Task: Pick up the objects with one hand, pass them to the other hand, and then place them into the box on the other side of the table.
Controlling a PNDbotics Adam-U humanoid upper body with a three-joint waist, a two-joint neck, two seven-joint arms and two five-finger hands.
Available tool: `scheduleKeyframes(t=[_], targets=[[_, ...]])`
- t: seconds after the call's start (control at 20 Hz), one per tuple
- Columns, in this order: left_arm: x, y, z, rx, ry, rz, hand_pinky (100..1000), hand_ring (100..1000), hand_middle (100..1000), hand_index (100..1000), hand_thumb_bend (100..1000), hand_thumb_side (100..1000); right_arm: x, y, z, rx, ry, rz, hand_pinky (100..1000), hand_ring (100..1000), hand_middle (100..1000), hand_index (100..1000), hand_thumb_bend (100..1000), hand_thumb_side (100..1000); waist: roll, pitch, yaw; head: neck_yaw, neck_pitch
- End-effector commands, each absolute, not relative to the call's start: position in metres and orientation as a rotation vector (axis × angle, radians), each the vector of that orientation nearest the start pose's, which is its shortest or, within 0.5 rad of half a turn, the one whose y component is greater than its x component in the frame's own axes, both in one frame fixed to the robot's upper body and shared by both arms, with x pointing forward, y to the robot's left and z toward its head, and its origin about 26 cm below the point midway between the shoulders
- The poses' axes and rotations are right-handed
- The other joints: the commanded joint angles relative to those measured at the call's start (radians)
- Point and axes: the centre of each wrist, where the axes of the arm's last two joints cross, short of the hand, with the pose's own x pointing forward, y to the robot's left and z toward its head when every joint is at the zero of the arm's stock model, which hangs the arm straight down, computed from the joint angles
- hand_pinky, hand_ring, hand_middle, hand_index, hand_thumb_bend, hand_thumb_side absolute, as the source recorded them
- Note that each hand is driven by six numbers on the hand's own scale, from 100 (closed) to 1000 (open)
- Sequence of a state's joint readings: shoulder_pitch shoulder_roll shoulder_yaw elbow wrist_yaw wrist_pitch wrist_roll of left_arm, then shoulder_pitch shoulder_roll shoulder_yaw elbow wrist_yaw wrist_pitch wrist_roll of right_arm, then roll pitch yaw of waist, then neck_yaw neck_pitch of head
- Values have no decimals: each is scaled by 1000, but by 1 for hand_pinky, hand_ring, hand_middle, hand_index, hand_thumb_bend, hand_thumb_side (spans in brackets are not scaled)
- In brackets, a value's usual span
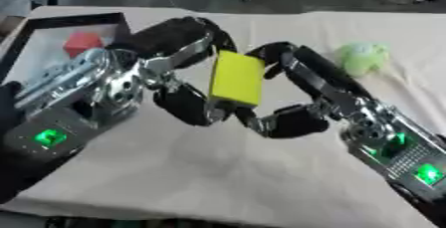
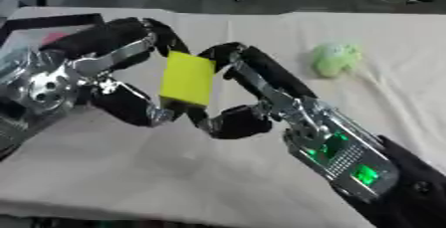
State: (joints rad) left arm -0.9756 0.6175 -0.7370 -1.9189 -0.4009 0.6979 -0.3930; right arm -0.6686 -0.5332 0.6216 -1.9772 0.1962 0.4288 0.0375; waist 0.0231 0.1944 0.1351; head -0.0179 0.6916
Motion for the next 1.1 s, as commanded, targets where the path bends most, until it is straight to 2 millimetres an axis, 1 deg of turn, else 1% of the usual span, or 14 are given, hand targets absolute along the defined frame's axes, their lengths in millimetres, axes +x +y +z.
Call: scheduleKeyframes(t=[0.05,0.1,0.3,0.35,0.4,0.5,0.7,0.75,0.9,1.1], targets=[[299,109,284,655,-1666,-1487,815,694,595,532,100,181,284,-128,231,-251,-1981,1210,720,769,651,604,262,100,11,-1,0,3,-6],[299,109,284,651,-1675,-1478,812,685,586,519,100,183,284,-128,231,-252,-1981,1209,719,769,652,605,272,100,11,-1,1,3,-6],[298,110,284,653,-1701,-1456,801,658,547,439,100,189,284,-129,230,-267,-1969,1206,720,774,680,639,465,100,11,-2,1,4,-5],[298,110,284,657,-1705,-1456,799,652,537,430,100,190,284,-129,230,-275,-1965,1205,723,780,695,657,510,137,11,-2,1,4,-5],[298,110,285,661,-1707,-1458,799,650,532,424,100,190,284,-129,230,-284,-1959,1205,726,787,707,669,535,168,11,-2,1,4,-5],[296,111,286,669,-1714,-1465,797,645,524,414,100,191,284,-129,230,-295,-1939,1210,741,812,749,719,606,256,11,-3,1,5,-5],[294,112,288,679,-1717,-1476,797,645,524,414,100,191,284,-130,230,-303,-1913,1222,741,812,749,719,606,256,11,-3,0,6,-4],[294,112,288,682,-1715,-1478,799,647,522,407,101,191,285,-131,229,-306,-1906,1225,770,879,829,835,670,356,12,-3,0,6,-4],[293,117,288,701,-1701,-1497,799,650,523,405,121,191,285,-133,229,-331,-1861,1229,776,897,853,860,685,370,13,-5,-2,8,-4],[294,126,290,734,-1681,-1503,801,654,526,407,140,191,286,-135,229,-375,-1830,1213,779,909,869,871,685,368,15,-6,-4,14,-7]])
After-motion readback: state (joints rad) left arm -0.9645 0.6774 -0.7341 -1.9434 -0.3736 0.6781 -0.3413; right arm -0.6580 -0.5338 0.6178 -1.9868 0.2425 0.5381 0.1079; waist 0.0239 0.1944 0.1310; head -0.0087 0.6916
